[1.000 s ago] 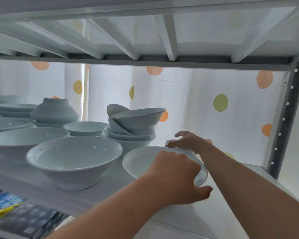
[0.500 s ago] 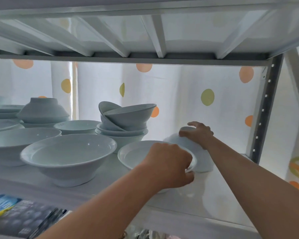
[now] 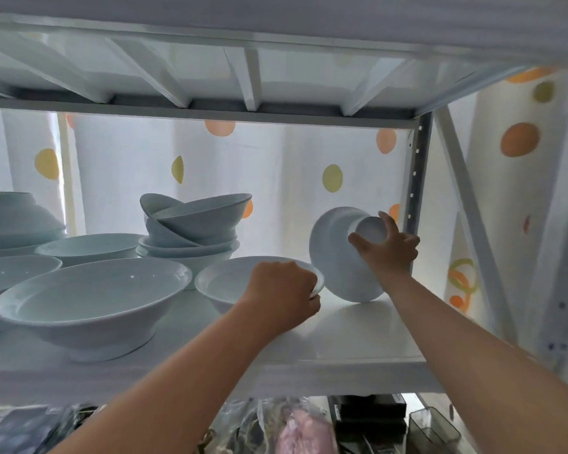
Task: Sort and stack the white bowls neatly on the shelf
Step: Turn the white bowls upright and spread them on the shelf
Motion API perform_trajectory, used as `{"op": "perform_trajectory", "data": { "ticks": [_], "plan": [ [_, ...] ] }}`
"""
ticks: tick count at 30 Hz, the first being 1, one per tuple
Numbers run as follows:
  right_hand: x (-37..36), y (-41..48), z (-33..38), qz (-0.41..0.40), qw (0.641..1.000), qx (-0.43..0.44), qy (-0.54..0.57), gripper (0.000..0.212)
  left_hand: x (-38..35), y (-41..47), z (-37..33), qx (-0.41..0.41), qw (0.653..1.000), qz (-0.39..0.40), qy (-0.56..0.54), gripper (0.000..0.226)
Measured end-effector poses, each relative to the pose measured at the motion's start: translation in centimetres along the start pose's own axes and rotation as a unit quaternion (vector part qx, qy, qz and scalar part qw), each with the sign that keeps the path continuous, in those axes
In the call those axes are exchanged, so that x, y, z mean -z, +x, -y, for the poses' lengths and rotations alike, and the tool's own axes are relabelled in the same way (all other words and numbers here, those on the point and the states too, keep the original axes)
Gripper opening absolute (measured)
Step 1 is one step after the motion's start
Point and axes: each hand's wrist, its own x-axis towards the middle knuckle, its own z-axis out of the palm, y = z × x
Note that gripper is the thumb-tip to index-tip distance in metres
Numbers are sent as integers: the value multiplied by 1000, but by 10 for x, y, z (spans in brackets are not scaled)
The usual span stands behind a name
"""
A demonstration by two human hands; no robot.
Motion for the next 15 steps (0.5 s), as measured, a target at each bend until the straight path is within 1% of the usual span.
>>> {"op": "perform_trajectory", "data": {
  "ticks": [3,5,7,10,12,15],
  "plan": [
    [16,-16,-1,-38,999,1,13,84,1,-2,-1,-1,1000,-9,11,27],
    [23,-28,-2,-50,998,5,25,80,0,-3,-2,5,1000,-11,-6,27],
    [29,-39,-4,-62,997,12,35,79,-2,-3,-4,13,999,-26,-32,32],
    [34,-52,-11,-86,995,40,9,79,-4,-1,-12,10,996,-85,-41,46],
    [38,-60,-17,-93,994,62,-5,78,-3,3,-20,19,991,-108,-77,52],
    [51,-75,-25,-70,995,60,25,75,4,13,-35,62,977,-90,-181,60]
  ]
}}
